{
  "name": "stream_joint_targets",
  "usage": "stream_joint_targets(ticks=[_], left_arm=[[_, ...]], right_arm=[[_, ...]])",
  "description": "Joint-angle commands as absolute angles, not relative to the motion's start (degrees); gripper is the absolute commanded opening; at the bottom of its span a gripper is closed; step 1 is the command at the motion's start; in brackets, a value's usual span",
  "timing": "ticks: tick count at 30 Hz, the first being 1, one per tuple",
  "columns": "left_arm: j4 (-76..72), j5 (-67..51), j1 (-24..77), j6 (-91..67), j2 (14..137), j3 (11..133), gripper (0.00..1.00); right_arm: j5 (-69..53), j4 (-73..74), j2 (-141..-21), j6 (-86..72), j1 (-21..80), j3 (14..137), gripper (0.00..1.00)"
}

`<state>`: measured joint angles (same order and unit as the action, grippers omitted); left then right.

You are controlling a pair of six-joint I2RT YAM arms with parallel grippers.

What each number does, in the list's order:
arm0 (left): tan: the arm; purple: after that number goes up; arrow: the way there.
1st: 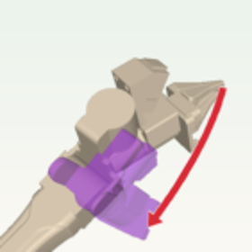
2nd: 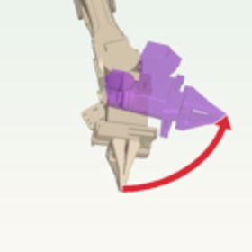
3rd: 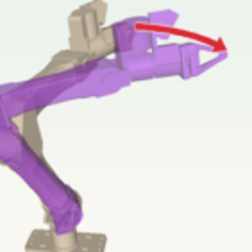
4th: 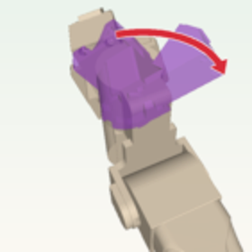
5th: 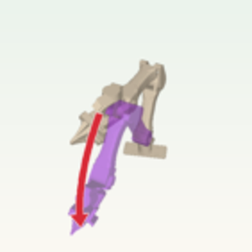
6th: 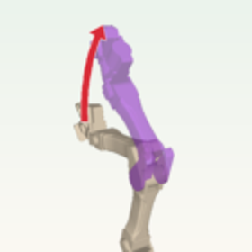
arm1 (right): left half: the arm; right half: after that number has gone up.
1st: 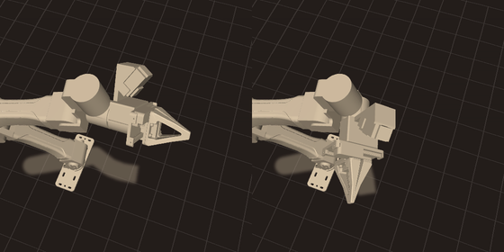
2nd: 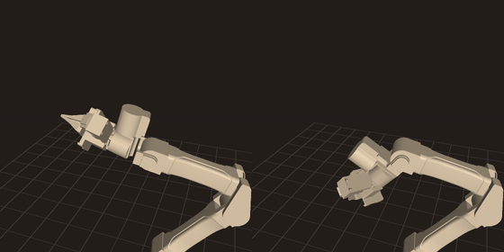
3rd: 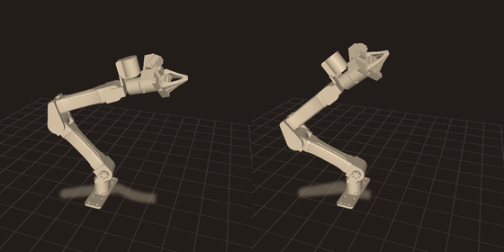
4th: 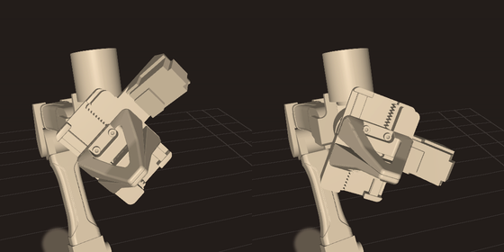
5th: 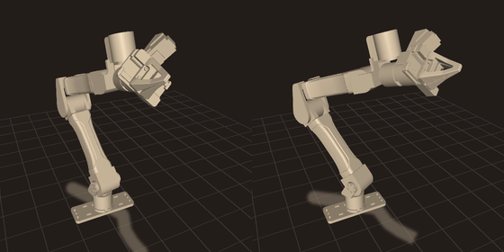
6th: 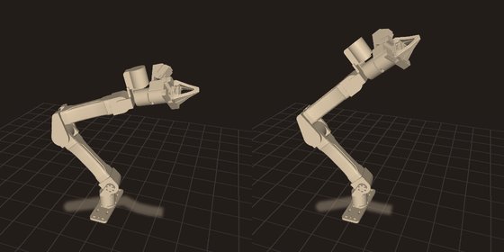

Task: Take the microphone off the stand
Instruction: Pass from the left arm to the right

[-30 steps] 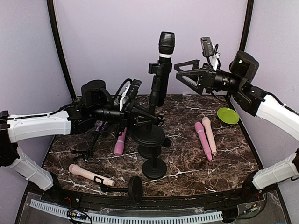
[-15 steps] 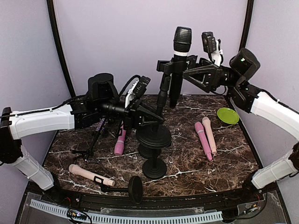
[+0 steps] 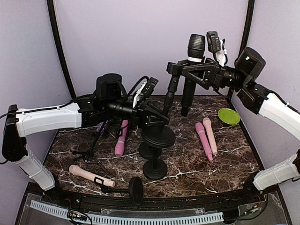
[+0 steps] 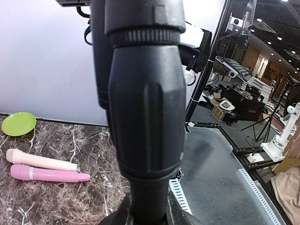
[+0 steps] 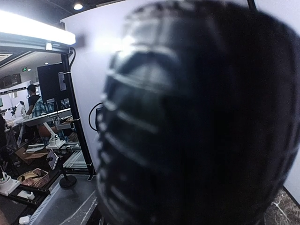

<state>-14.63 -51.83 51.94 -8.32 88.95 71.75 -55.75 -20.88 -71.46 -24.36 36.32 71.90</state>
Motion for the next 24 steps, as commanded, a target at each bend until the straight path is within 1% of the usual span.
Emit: stream_joint_targets(ticks=[1,3,5,6,8,10,12,14,16,19,20,21,22,23,24], left_arm=[[-17.28,-50.08,52.28,-5.96,87.82,75.95,0.0],[-17.47,-48.61,52.23,-5.26,87.93,76.14,0.0],[-17.82,-47.55,52.23,-4.59,88.35,76.65,0.0],[-17.92,-47.42,52.3,-4.58,88.99,77.44,0.0],[-18.01,-47.25,52.23,-4.38,90.54,79.07,0.0],[-18.03,-46.94,52.25,-4.09,92.46,80.97,0.0],[-18.04,-46.58,52.21,-3.4,94.67,83.15,0.0],[-18.2,-46.05,52.21,-2.6,96.82,85.03,0.01],[-18.46,-45.18,52.28,-1.61,98.76,86.45,0.09],[-18.92,-44.6,52.26,-0.65,101.92,88.18,0.17],[-19.0,-44.58,52.28,-0.59,102.51,88.47,0.23],[-18.97,-44.48,52.27,-0.48,103.7,89.2,0.26],[-18.89,-44.54,52.28,-0.5,104.27,89.56,0.33],[-18.63,-44.64,52.27,-0.63,105.26,90.28,0.36],[-18.59,-44.89,52.27,-0.86,105.67,90.63,0.44]], right_arm=[[-48.19,-12.91,-70.37,-19.34,36.42,74.12,0.57],[-47.51,-12.51,-69.12,-18.97,36.39,73.21,0.52],[-47.23,-12.44,-67.78,-18.75,36.39,72.26,0.43],[-46.89,-12.26,-67.01,-18.58,36.39,71.91,0.36],[-45.67,-11.77,-65.21,-17.74,36.34,71.05,0.26],[-42.5,-11.23,-62.79,-16.69,36.39,69.51,0.18],[-38.84,-10.34,-60.71,-15.48,36.34,68.03,0.11],[-34.01,-9.93,-58.29,-14.55,36.3,66.01,0.07],[-29.04,-10.18,-55.75,-13.8,36.3,63.64,0.04],[-22.12,-10.73,-52.33,-13.18,36.3,60.21,0.01],[-20.39,-10.91,-51.37,-13.06,36.3,59.21,0.01],[-18.86,-11.12,-50.33,-12.9,36.3,58.18,0.0],[-17.58,-11.14,-49.6,-12.78,36.28,57.28,0.0],[-16.47,-10.98,-48.9,-12.65,36.3,56.57,0.0],[-15.81,-10.6,-48.48,-12.47,36.3,55.98,0.0]])
